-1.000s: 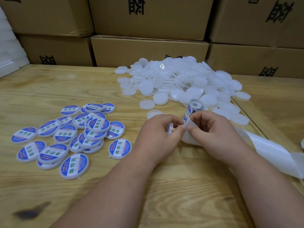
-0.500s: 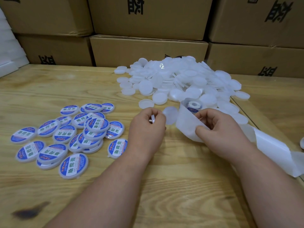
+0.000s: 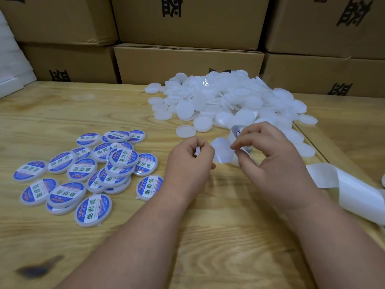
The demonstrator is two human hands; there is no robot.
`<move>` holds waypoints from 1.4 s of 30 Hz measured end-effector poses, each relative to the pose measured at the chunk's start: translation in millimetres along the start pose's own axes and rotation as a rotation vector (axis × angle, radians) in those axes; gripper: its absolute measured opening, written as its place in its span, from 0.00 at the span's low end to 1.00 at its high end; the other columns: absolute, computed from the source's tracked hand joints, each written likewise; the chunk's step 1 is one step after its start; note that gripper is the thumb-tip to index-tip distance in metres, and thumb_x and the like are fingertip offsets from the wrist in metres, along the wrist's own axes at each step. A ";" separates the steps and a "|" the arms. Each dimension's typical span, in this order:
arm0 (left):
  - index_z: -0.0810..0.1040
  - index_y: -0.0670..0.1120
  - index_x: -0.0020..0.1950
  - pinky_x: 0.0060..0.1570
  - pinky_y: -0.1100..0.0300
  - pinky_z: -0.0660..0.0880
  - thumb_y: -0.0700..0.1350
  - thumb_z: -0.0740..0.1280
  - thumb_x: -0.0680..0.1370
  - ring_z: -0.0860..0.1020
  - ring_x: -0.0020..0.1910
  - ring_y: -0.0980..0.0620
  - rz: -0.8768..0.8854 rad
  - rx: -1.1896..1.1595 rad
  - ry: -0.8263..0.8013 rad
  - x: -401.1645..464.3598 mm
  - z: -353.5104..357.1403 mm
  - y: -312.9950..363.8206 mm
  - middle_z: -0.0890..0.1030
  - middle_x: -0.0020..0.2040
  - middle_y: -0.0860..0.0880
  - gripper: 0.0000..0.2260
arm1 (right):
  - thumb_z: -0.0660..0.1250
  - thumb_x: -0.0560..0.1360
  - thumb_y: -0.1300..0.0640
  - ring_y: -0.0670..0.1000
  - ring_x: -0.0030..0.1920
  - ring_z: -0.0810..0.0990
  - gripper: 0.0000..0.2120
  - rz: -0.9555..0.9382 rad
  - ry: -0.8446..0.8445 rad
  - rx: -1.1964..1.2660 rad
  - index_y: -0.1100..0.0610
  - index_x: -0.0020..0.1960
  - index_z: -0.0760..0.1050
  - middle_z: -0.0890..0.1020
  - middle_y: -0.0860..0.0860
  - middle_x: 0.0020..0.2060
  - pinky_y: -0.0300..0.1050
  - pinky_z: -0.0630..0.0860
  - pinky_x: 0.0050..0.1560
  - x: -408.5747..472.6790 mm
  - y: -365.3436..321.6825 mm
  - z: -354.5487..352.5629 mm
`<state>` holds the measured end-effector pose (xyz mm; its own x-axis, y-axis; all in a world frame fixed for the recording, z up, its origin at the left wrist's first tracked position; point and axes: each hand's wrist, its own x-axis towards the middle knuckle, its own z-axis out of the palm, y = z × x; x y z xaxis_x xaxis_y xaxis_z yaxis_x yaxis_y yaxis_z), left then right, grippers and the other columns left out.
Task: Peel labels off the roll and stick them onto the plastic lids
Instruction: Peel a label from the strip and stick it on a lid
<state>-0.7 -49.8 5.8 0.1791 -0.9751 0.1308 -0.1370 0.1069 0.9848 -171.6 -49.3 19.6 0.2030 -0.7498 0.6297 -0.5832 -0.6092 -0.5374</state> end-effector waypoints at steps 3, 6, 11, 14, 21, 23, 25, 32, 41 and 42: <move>0.76 0.47 0.38 0.27 0.69 0.70 0.43 0.64 0.79 0.82 0.32 0.60 0.010 0.002 -0.032 -1.1 0.1 0.5 0.81 0.35 0.47 0.09 | 0.72 0.73 0.58 0.47 0.54 0.77 0.11 0.027 0.005 0.029 0.40 0.45 0.79 0.77 0.38 0.49 0.31 0.69 0.52 0.6 0.7 -1.2; 0.77 0.45 0.40 0.27 0.68 0.70 0.43 0.65 0.78 0.79 0.29 0.61 0.020 -0.013 -0.072 -1.1 0.6 0.8 0.83 0.38 0.41 0.08 | 0.73 0.72 0.56 0.48 0.52 0.77 0.09 0.044 0.002 0.040 0.41 0.45 0.80 0.78 0.40 0.49 0.31 0.69 0.50 0.6 0.1 -1.6; 0.76 0.46 0.38 0.29 0.67 0.72 0.45 0.64 0.76 0.81 0.34 0.54 0.016 -0.149 -0.150 0.2 0.0 1.4 0.82 0.35 0.42 0.08 | 0.72 0.71 0.57 0.48 0.50 0.78 0.06 0.045 0.007 0.073 0.47 0.43 0.79 0.78 0.41 0.47 0.33 0.70 0.49 0.8 -5.7 -2.8; 0.76 0.43 0.41 0.30 0.62 0.74 0.45 0.63 0.74 0.82 0.35 0.48 -0.006 -0.275 -0.233 3.1 -2.1 2.4 0.83 0.40 0.43 0.07 | 0.71 0.71 0.59 0.49 0.50 0.78 0.05 0.039 0.023 0.106 0.50 0.42 0.78 0.79 0.43 0.46 0.32 0.70 0.48 0.7 -10.9 -4.1; 0.77 0.41 0.43 0.28 0.60 0.68 0.52 0.61 0.77 0.78 0.30 0.45 -0.047 -0.340 -0.285 9.1 -2.5 3.2 0.78 0.36 0.44 0.15 | 0.71 0.70 0.60 0.49 0.45 0.79 0.05 0.105 0.127 0.204 0.50 0.39 0.79 0.82 0.45 0.40 0.36 0.73 0.46 0.2 -19.5 -1.9; 0.73 0.45 0.38 0.26 0.62 0.62 0.53 0.56 0.82 0.71 0.26 0.47 -0.131 -0.426 -0.279 10.0 -3.2 4.9 0.72 0.34 0.46 0.18 | 0.71 0.69 0.60 0.48 0.47 0.80 0.06 0.125 0.185 0.244 0.50 0.38 0.79 0.82 0.44 0.42 0.37 0.75 0.46 0.2 -21.4 -1.1; 0.69 0.46 0.37 0.27 0.63 0.55 0.49 0.51 0.81 0.65 0.27 0.50 -0.197 -0.550 -0.271 10.5 -4.7 7.2 0.65 0.34 0.48 0.15 | 0.71 0.69 0.58 0.46 0.48 0.81 0.05 0.173 0.242 0.311 0.49 0.38 0.79 0.82 0.43 0.47 0.37 0.76 0.47 1.0 -22.8 -1.6; 0.72 0.46 0.45 0.28 0.60 0.62 0.40 0.53 0.79 0.69 0.34 0.50 -0.263 -0.654 -0.147 13.8 1.1 1.9 0.69 0.38 0.48 0.09 | 0.73 0.71 0.57 0.44 0.36 0.79 0.07 0.345 0.320 0.473 0.47 0.37 0.81 0.83 0.43 0.35 0.37 0.77 0.39 3.7 -17.7 -4.2; 0.75 0.46 0.61 0.40 0.56 0.81 0.41 0.66 0.83 0.86 0.53 0.43 -0.142 -0.539 -0.193 14.4 3.4 -8.7 0.83 0.60 0.43 0.07 | 0.74 0.75 0.64 0.43 0.39 0.81 0.10 0.391 0.349 0.539 0.51 0.43 0.78 0.84 0.43 0.36 0.36 0.77 0.42 5.9 -16.4 -2.7; 0.75 0.47 0.62 0.41 0.56 0.82 0.41 0.66 0.83 0.85 0.54 0.44 -0.135 -0.541 -0.206 14.4 3.0 -8.8 0.84 0.60 0.44 0.08 | 0.74 0.76 0.64 0.44 0.38 0.81 0.10 0.401 0.342 0.559 0.51 0.43 0.78 0.84 0.44 0.36 0.36 0.78 0.42 6.1 -16.9 -3.0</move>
<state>0.1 -65.3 -1.3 -0.0399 -0.9988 0.0287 0.3994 0.0104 0.9167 -162.8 -42.8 34.2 -0.2481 -0.8747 0.4163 -0.0579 -0.4156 -0.9077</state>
